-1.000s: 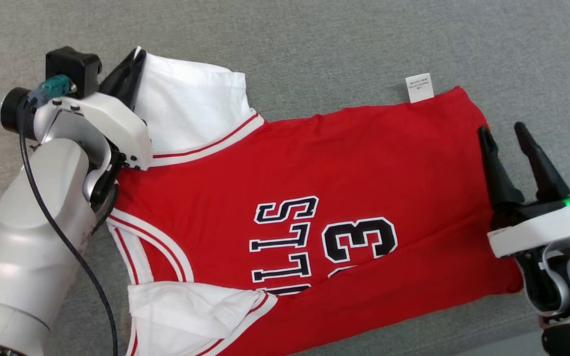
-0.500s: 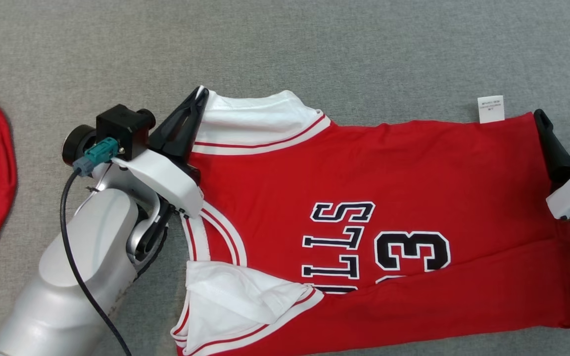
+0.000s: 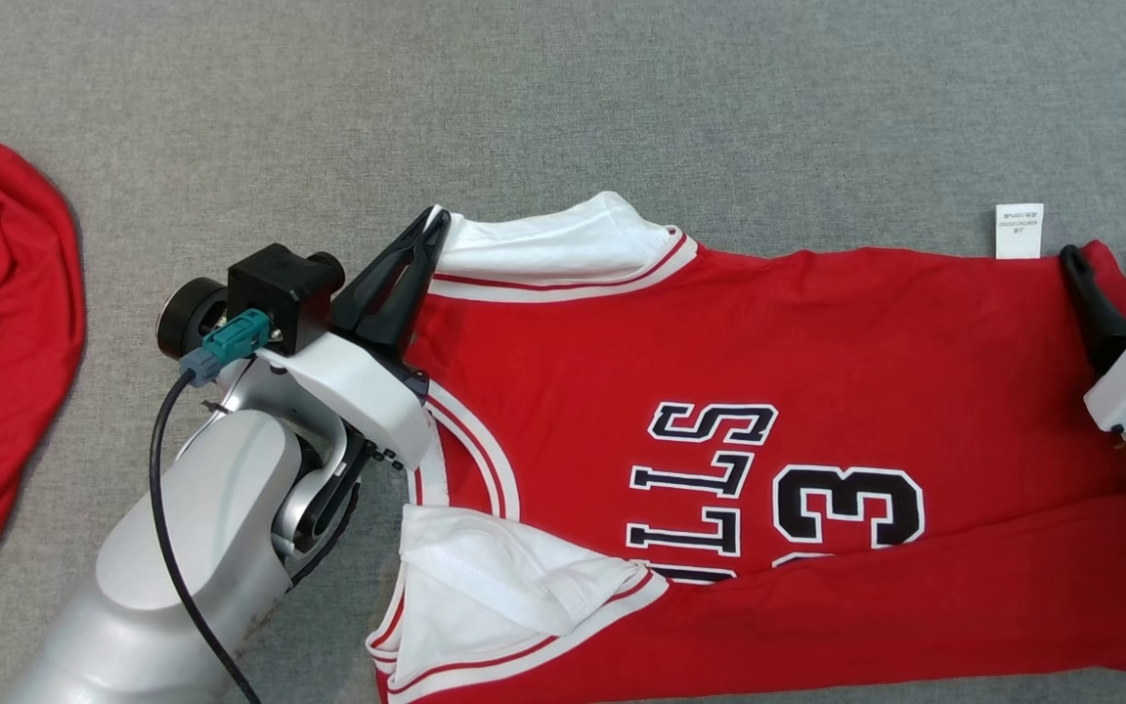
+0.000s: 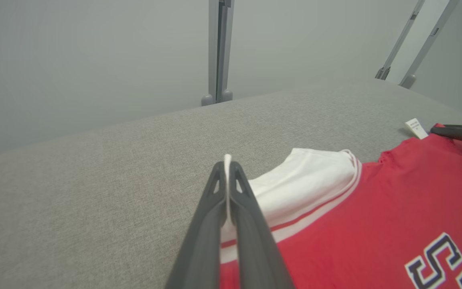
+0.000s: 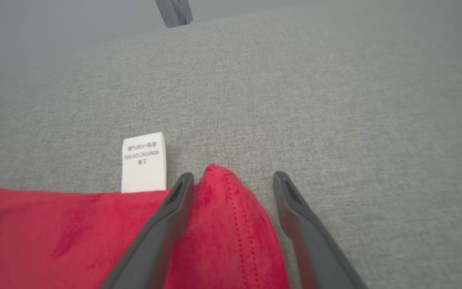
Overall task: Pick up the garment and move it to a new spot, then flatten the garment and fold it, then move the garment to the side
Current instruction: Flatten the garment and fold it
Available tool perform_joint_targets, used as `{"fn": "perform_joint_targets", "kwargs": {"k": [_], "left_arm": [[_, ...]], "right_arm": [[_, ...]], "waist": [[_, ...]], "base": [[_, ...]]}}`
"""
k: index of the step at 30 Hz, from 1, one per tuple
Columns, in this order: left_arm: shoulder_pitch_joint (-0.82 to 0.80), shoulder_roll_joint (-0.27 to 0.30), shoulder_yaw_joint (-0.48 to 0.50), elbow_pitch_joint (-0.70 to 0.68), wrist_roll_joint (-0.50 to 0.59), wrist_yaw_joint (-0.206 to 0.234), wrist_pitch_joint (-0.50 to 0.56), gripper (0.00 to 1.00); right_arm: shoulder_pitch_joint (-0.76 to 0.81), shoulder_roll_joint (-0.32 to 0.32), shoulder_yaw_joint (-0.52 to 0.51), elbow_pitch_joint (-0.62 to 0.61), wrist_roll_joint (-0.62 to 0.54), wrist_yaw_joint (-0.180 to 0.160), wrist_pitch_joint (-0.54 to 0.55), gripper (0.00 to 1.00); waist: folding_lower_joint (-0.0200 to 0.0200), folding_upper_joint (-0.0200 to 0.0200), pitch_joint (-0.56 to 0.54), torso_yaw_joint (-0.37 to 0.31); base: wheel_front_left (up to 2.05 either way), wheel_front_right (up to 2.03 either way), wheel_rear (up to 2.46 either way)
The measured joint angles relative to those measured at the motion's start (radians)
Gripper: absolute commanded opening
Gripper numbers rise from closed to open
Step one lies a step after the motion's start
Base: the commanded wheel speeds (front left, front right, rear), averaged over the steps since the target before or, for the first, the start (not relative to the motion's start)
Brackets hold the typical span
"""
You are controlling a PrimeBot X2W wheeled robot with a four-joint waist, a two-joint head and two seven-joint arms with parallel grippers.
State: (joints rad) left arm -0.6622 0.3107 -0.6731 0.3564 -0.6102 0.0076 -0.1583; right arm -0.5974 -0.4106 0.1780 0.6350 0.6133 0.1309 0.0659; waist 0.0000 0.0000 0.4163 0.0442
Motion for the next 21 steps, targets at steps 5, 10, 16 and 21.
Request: {"fn": "perform_joint_targets", "kwargs": {"k": [5,10,16,21], "left_arm": [[0.001,0.006,-0.001,-0.022,-0.005,0.009,0.009,0.00],[0.001,0.013,-0.002,-0.035,-0.007,0.016,0.017,0.00],[0.001,0.016,-0.004,-0.039,-0.008,0.018,0.023,0.00],[0.004,0.018,-0.005,-0.040,-0.015,0.020,0.024,0.00]], "right_arm": [[-0.022,0.002,0.029,0.030,0.006,0.000,-0.005,1.00],[-0.050,0.000,0.054,0.064,0.022,0.000,-0.008,0.56],[-0.062,-0.009,0.082,0.084,0.040,0.000,-0.026,0.00],[-0.059,-0.011,0.112,0.083,0.067,0.000,-0.072,0.00]], "waist": [[0.0000,0.0000,0.005,-0.003],[0.0000,0.0000,0.010,-0.005],[0.0000,0.0000,0.011,-0.001],[0.0000,0.0000,-0.002,0.001]], "base": [[0.00,0.00,0.00],[0.00,0.00,0.00],[0.00,0.00,0.00],[0.00,0.00,0.00]]}}
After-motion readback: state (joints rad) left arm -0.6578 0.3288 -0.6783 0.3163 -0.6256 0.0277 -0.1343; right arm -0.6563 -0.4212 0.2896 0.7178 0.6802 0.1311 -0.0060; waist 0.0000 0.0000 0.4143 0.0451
